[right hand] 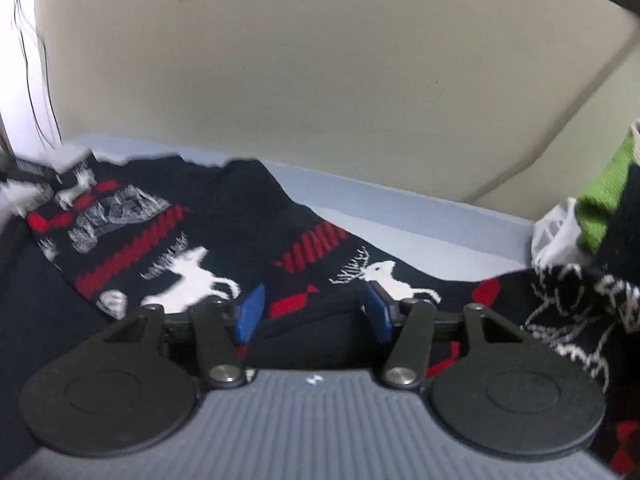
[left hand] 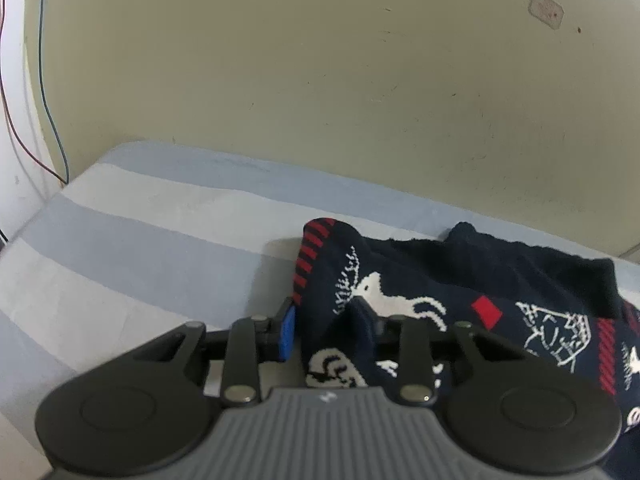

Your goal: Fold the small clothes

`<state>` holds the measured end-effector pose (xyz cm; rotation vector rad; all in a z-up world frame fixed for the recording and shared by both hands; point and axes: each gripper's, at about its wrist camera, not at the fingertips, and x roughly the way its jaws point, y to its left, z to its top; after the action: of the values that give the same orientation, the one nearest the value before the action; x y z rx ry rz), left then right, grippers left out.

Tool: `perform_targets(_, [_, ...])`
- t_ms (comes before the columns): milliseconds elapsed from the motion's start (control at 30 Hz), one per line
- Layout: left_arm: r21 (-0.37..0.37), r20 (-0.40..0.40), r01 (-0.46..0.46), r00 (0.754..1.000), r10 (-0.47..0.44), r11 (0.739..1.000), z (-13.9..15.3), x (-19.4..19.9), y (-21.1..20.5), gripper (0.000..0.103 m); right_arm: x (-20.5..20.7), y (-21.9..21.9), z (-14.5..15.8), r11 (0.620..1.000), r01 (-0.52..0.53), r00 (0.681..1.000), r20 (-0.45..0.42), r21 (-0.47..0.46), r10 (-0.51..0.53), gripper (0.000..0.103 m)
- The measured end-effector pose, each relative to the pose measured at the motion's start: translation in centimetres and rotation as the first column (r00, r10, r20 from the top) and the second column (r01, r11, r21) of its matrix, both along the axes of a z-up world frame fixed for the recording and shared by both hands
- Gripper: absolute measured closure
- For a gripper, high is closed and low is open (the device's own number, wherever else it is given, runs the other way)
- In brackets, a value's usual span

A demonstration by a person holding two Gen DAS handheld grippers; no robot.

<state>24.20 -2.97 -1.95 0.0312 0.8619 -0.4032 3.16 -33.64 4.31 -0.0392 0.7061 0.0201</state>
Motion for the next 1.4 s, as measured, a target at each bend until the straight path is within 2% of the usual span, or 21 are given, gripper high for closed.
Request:
perform_targets(133, [0.027, 0.027, 0.005, 1.000, -0.006, 1.000, 0.0, -0.5, -0.4, 0.074, 0.8, 1.1, 0.5, 0.997, -0.050, 0.999, 0.018, -0.053, 0.051, 0.052])
perform_targets(233, [0.040, 0.038, 0.004, 0.999, -0.006, 0.999, -0.2, -0.6, -0.9, 0.075, 2.0, 1.2, 1.2, 0.995, -0.102, 0.995, 0.008, -0.011, 0.102, 0.052])
perform_targets(333, [0.042, 0.040, 0.010, 0.999, -0.011, 0.999, -0.1, -0.7, -0.8, 0.076, 2.9, 1.6, 0.7, 0.984, -0.180, 0.982, -0.054, 0.019, 0.180, 0.052])
perform_targets(367, [0.039, 0.038, 0.013, 0.999, -0.015, 0.999, -0.1, -0.7, -0.7, 0.078, 2.9, 1.4, 0.8, 0.981, -0.188, 0.980, -0.058, 0.047, 0.191, 0.060])
perform_targets(400, [0.035, 0.037, 0.018, 0.999, -0.020, 0.999, 0.0, -0.8, -0.6, 0.080, 2.8, 1.1, 1.0, 0.974, -0.206, 0.975, -0.063, 0.093, 0.212, 0.081])
perform_targets(433, [0.031, 0.043, 0.023, 0.999, -0.024, 0.999, 0.1, -0.8, -0.6, 0.085, 2.6, 1.1, 1.3, 0.974, -0.206, 0.976, -0.056, 0.091, 0.212, 0.089])
perform_targets(467, [0.025, 0.053, 0.025, 0.998, -0.026, 0.999, 0.4, -1.0, -0.6, 0.088, 2.3, 1.4, 1.5, 0.975, -0.211, 0.976, -0.048, 0.067, 0.214, 0.091])
perform_targets(567, [-0.016, 0.084, 0.004, 0.996, -0.003, 1.000, 1.5, -1.1, -0.7, 0.089, 1.7, 2.2, 2.6, 0.981, -0.195, 0.981, 0.016, -0.019, 0.195, 0.092])
perform_targets(633, [-0.033, 0.093, -0.016, 0.996, 0.019, 0.999, 1.6, -0.9, -1.3, 0.088, 2.1, 1.7, 3.7, 0.994, -0.107, 0.988, 0.112, -0.037, 0.110, 0.093])
perform_targets(667, [-0.011, 0.095, -0.023, 0.995, 0.024, 1.000, 1.2, -0.8, -2.0, 0.087, 2.5, 1.5, 3.8, 0.997, -0.059, 0.987, 0.150, -0.047, 0.066, 0.092])
perform_targets(700, [0.050, 0.093, -0.024, 0.996, 0.019, 0.998, 0.4, -0.6, -3.0, 0.084, 3.3, 1.5, 3.5, 0.998, -0.024, 0.986, 0.161, -0.056, 0.033, 0.092])
perform_targets(733, [0.113, 0.106, -0.027, 0.994, 0.015, 0.993, -0.2, -0.7, -3.8, 0.077, 4.3, 1.6, 2.5, 0.998, 0.000, 0.992, 0.129, -0.065, 0.009, 0.092])
perform_targets(767, [0.154, 0.149, -0.039, 0.989, 0.015, 0.987, -0.2, -1.1, -4.2, 0.070, 5.3, 2.0, 1.0, 0.996, 0.015, 0.998, 0.060, -0.086, -0.009, 0.089])
perform_targets(800, [0.187, 0.154, -0.032, 0.988, 0.003, 0.982, 0.0, -1.4, -4.3, 0.070, 5.8, 2.5, -0.5, 0.992, 0.015, 1.000, 0.001, -0.124, -0.015, 0.085])
perform_targets(833, [0.187, 0.142, -0.020, 0.990, -0.007, 0.982, 0.5, -1.7, -4.0, 0.070, 5.0, 3.1, -0.5, 0.985, 0.020, 0.998, 0.055, -0.173, -0.011, 0.081])
perform_targets(867, [0.172, 0.129, -0.002, 0.991, -0.020, 0.985, 1.1, -2.1, -3.3, 0.069, 4.6, 3.4, -0.3, 0.977, 0.012, 0.999, 0.046, -0.214, -0.003, 0.071])
perform_targets(900, [0.162, 0.126, 0.011, 0.991, -0.031, 0.987, 1.9, -2.7, -2.4, 0.066, 3.8, 3.2, 0.4, 0.979, 0.016, 0.999, 0.054, -0.203, -0.005, 0.068])
perform_targets(967, [0.168, 0.122, 0.018, 0.992, -0.039, 0.986, 3.1, -4.4, -0.1, 0.051, 1.2, 1.9, 2.3, 0.994, 0.018, 0.996, 0.092, -0.107, -0.008, 0.067])
perform_targets(1100, [0.177, 0.000, 0.109, 0.994, -0.111, 0.978, 3.5, -9.0, 4.8, 0.050, -6.4, 0.0, 5.3, 0.996, -0.078, 0.989, 0.128, 0.044, 0.071, 0.062])
perform_targets(1233, [0.091, -0.139, 0.182, 0.976, -0.169, 0.979, 2.5, -14.6, 9.5, 0.050, -14.5, -1.2, 5.4, 0.969, -0.158, 0.986, 0.083, 0.190, 0.144, 0.058])
perform_targets(1400, [0.040, -0.132, 0.241, 0.963, -0.234, 0.970, 2.9, -21.9, 12.3, 0.046, -22.6, -2.2, 3.7, 0.920, -0.162, 0.986, 0.026, 0.356, 0.163, 0.058])
